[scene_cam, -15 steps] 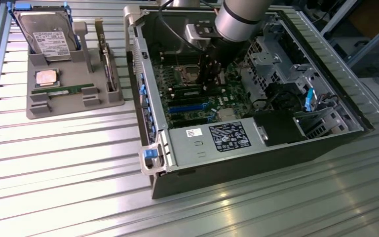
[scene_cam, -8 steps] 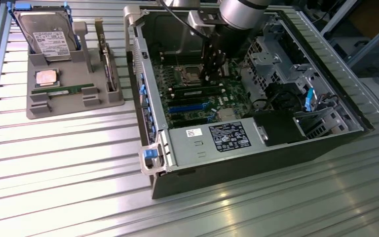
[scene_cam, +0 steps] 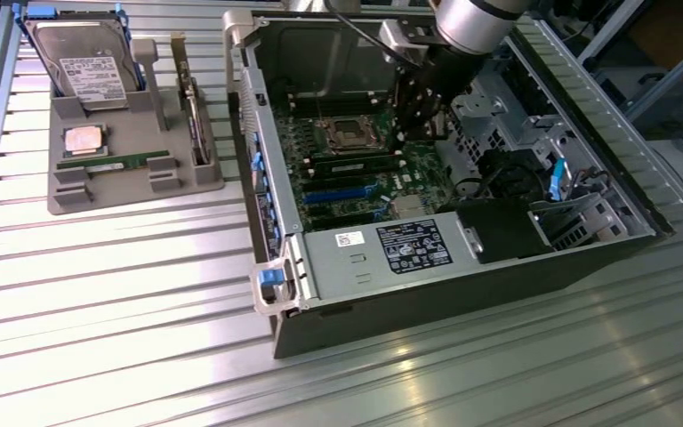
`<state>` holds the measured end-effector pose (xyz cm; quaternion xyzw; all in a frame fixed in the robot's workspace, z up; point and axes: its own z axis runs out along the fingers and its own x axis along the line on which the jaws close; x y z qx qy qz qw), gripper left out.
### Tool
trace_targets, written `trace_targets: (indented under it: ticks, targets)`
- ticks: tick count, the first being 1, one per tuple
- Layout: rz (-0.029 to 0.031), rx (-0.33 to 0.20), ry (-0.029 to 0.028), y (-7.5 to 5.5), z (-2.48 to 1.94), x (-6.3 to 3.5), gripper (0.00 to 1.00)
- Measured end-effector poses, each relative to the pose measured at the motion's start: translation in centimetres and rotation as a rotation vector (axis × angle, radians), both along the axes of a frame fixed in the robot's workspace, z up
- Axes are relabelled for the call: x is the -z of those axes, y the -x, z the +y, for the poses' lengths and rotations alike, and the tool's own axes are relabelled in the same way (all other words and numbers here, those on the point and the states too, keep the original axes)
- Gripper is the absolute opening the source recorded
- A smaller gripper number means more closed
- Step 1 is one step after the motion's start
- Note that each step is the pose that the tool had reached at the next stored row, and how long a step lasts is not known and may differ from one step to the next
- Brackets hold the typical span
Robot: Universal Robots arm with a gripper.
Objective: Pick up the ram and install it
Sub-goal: 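Insert the ram into the slot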
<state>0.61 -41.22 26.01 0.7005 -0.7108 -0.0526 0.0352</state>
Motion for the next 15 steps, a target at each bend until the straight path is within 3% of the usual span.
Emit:
trace_targets:
  ticks: [5, 11, 13, 15]
  targets:
    - [0.0038, 0.000, 0.0002, -1.9, 0.00, -0.07, 0.11]
    - [0.0040, 0.000, 0.0000, -2.5, 0.00, -1.70, 0.11]
    - [0.0090, 0.000, -0.0002, -4.8, 0.00, -1.71, 0.11]
    - [0.0102, 0.000, -0.0007, -5.9, 0.00, -1.72, 0.11]
